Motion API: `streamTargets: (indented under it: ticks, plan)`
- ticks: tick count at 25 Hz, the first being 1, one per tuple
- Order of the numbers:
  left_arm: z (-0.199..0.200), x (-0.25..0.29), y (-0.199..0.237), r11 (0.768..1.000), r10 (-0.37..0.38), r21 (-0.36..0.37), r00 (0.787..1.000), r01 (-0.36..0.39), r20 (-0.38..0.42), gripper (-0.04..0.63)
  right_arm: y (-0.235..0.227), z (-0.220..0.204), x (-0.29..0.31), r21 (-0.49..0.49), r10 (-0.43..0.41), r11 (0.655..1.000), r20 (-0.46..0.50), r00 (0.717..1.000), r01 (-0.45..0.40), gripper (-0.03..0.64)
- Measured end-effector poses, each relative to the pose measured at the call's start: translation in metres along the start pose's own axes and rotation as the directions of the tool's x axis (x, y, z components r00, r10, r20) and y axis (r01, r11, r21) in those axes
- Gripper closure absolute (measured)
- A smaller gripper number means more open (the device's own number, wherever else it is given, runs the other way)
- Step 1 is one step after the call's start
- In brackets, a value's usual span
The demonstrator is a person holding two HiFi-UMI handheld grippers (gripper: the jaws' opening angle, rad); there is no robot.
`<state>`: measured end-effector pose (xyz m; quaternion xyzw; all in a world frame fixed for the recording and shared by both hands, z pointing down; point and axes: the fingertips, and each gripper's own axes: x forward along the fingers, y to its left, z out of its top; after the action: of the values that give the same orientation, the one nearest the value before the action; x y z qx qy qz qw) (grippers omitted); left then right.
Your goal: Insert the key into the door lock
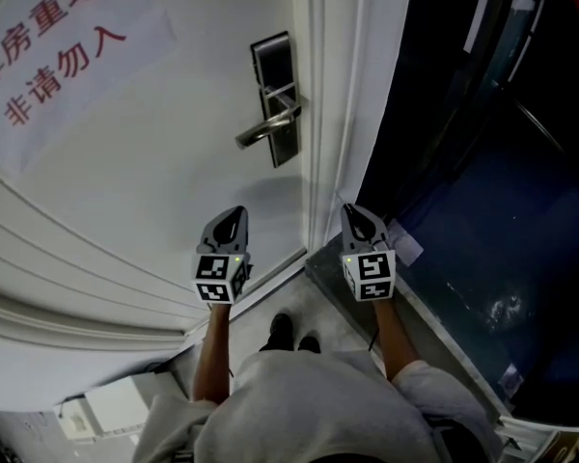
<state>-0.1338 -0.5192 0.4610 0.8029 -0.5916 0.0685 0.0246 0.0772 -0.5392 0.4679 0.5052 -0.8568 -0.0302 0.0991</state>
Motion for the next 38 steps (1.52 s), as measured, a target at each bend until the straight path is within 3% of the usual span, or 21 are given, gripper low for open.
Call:
streamTargets:
  ticks: [17, 27, 32, 38]
  plan:
    - [0.008, 0.009, 0.043, 0.999, 0.039, -0.004, 0.999, -0.039, 0.023, 0.578, 0.008, 0.070, 0.063, -0.132, 0.061, 0.990, 0.113, 0.992, -0.046, 0.588]
    - [0.009, 0.006, 0.055, 0.999, 0.051, -0.007, 0.998, -0.051, 0.030, 0.578, 0.015, 0.117, 0.083, -0.283, 0.116, 0.957, 0.177, 0.977, -0.062, 0.588]
    - [0.007, 0.007, 0.055, 0.999, 0.044, -0.010, 0.999, -0.044, 0.027, 0.578, 0.024, 0.123, 0.089, -0.456, 0.132, 0.889, 0.167, 0.977, -0.042, 0.588]
    - [0.004, 0.010, 0.054, 0.999, 0.035, -0.008, 0.999, -0.035, 0.017, 0.578, 0.033, 0.120, 0.097, -0.686, 0.127, 0.728, 0.141, 0.982, 0.005, 0.588]
